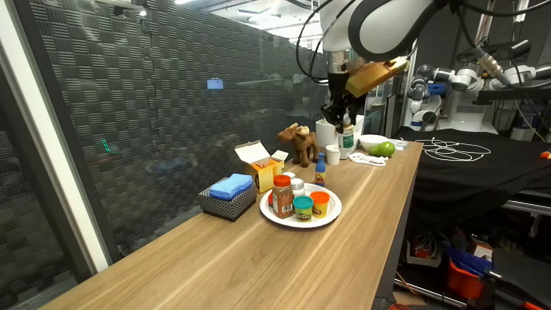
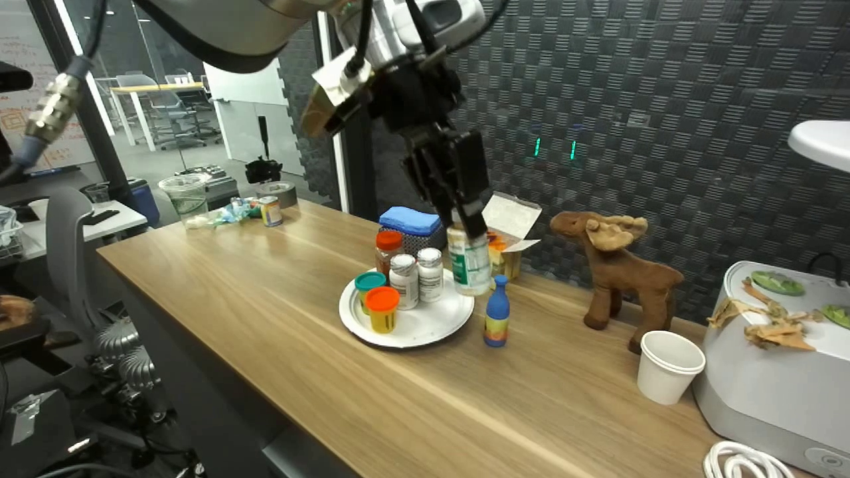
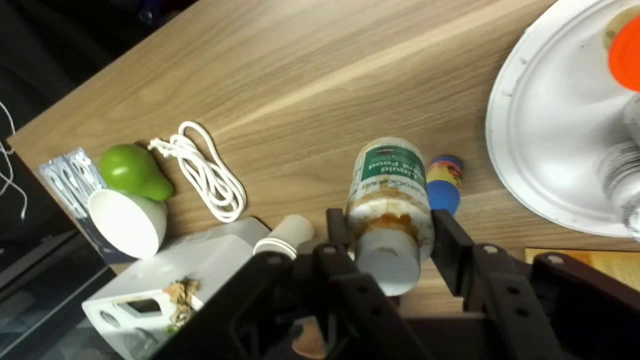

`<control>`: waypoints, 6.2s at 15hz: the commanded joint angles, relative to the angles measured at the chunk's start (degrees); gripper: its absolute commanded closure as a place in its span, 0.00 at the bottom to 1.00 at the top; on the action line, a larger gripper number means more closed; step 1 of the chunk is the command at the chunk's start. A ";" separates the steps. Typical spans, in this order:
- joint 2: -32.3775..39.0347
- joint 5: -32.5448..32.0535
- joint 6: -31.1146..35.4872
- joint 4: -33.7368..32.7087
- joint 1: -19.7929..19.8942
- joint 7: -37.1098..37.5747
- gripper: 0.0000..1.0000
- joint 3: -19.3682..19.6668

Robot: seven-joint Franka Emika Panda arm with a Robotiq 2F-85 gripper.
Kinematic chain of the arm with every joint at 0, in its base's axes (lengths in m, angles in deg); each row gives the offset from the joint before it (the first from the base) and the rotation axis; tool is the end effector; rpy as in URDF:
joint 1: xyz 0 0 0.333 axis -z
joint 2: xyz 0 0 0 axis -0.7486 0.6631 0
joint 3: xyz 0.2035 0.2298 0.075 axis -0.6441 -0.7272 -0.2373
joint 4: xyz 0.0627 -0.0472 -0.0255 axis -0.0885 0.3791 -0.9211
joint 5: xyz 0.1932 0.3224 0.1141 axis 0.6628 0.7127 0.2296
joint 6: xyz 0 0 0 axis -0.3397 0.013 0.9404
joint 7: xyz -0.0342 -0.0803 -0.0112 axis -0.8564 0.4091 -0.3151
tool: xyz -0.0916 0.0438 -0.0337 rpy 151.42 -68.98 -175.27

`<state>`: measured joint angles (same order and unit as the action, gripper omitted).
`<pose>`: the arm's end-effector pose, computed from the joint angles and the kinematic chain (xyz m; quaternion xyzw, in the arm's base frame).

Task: Place the strawberry and containers on the white plate

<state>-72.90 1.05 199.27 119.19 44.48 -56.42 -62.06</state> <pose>0.5621 -0.0668 0.4036 0.9622 -0.1378 0.0967 0.2141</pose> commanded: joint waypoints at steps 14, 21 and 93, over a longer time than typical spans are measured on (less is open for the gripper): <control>5.94 14.46 10.64 -0.07 1.87 -16.89 0.79 -6.45; 11.55 17.76 11.49 -3.09 1.49 -16.37 0.79 -5.98; 15.44 22.65 8.69 -9.44 2.59 -2.78 0.95 2.74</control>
<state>-52.90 26.14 210.14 107.01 49.51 -62.76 -60.83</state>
